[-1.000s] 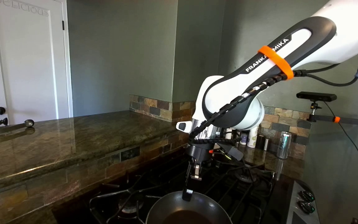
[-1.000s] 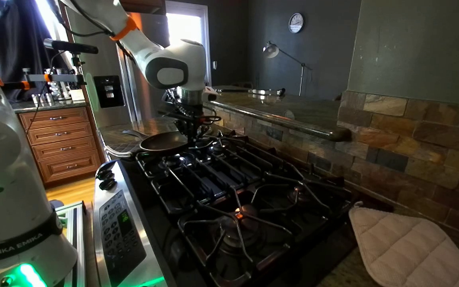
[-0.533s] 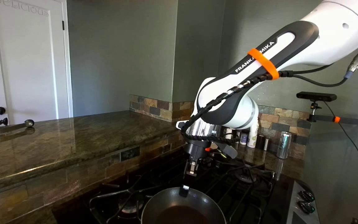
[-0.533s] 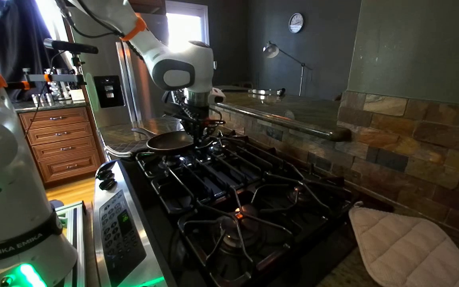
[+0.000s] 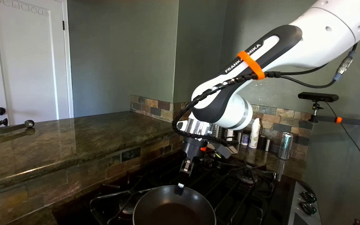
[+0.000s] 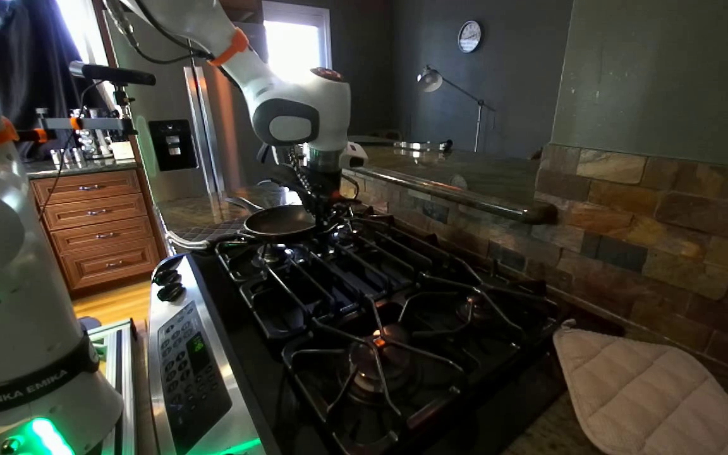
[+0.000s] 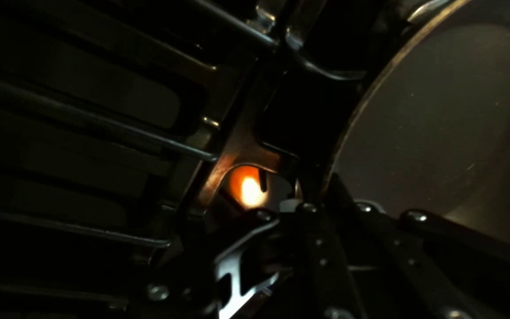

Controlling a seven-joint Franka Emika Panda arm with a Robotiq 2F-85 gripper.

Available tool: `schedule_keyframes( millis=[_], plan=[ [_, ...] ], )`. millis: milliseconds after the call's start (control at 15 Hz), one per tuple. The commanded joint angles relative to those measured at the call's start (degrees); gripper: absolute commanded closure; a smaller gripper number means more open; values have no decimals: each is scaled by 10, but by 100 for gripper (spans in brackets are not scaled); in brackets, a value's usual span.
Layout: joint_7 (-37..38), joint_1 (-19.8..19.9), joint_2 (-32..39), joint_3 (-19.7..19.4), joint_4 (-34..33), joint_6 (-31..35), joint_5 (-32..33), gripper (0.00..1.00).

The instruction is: Move the pan on the stove

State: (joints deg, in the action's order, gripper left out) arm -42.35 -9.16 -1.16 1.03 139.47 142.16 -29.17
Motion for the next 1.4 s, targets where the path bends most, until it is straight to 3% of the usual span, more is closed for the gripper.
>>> schedule_keyframes(
  millis=[0,600,1333],
  plan=[
    [3,16,27,13,-16,25,-26,98],
    [51,31,49,22,-43,22,-26,98],
    [192,36,68,30,-63,54,24,98]
  ],
)
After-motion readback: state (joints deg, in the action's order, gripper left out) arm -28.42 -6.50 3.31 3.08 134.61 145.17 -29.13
